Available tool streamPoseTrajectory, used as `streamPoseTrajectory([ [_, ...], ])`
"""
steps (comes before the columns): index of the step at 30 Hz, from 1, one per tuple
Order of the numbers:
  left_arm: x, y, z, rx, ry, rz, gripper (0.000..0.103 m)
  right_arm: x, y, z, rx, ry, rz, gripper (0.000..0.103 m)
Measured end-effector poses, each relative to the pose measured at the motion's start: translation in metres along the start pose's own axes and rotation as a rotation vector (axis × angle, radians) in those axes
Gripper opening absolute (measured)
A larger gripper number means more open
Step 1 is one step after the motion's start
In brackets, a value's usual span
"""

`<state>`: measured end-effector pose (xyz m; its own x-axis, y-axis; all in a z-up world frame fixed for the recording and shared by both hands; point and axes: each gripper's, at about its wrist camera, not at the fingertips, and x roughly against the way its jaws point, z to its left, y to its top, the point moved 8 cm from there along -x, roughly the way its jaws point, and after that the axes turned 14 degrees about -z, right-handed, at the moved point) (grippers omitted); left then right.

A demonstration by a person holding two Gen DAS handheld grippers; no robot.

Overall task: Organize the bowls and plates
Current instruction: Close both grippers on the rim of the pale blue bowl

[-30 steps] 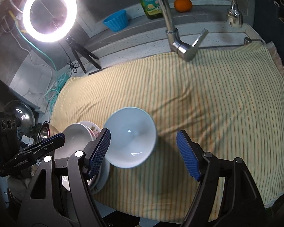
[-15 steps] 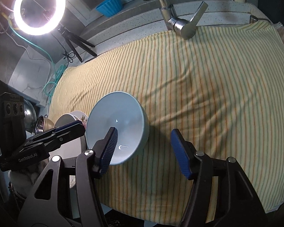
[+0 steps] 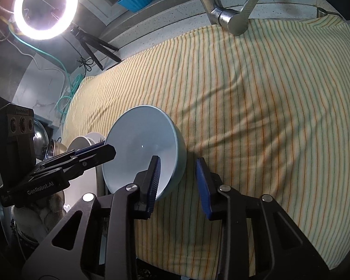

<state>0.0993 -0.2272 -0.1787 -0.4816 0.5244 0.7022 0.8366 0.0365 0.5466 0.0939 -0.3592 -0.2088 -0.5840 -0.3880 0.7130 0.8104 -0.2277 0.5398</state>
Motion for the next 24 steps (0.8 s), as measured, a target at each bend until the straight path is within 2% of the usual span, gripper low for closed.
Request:
streamPoseTrajectory([
  [1,-0.001,0.0,0.0,-0.001,0.002,0.001,0.024,-0.001,0.0,0.0,0.0,0.001,0.004,0.021],
  [6,-0.003,-0.002,0.003,0.003,0.002,0.009,0.024,-0.007,-0.002,0.0,0.002,0.005,0.02,0.016],
  [15,-0.002,-0.001,0.0,0.003,-0.002,0.006,0.023,-0.006,0.0,0.0,-0.005,-0.001,0.022,0.016],
  [24,0.018,0.009,-0.007,0.005,-0.018,-0.042,0.023,0.014,0.013,0.013,0.003,0.013,-0.021,0.016],
])
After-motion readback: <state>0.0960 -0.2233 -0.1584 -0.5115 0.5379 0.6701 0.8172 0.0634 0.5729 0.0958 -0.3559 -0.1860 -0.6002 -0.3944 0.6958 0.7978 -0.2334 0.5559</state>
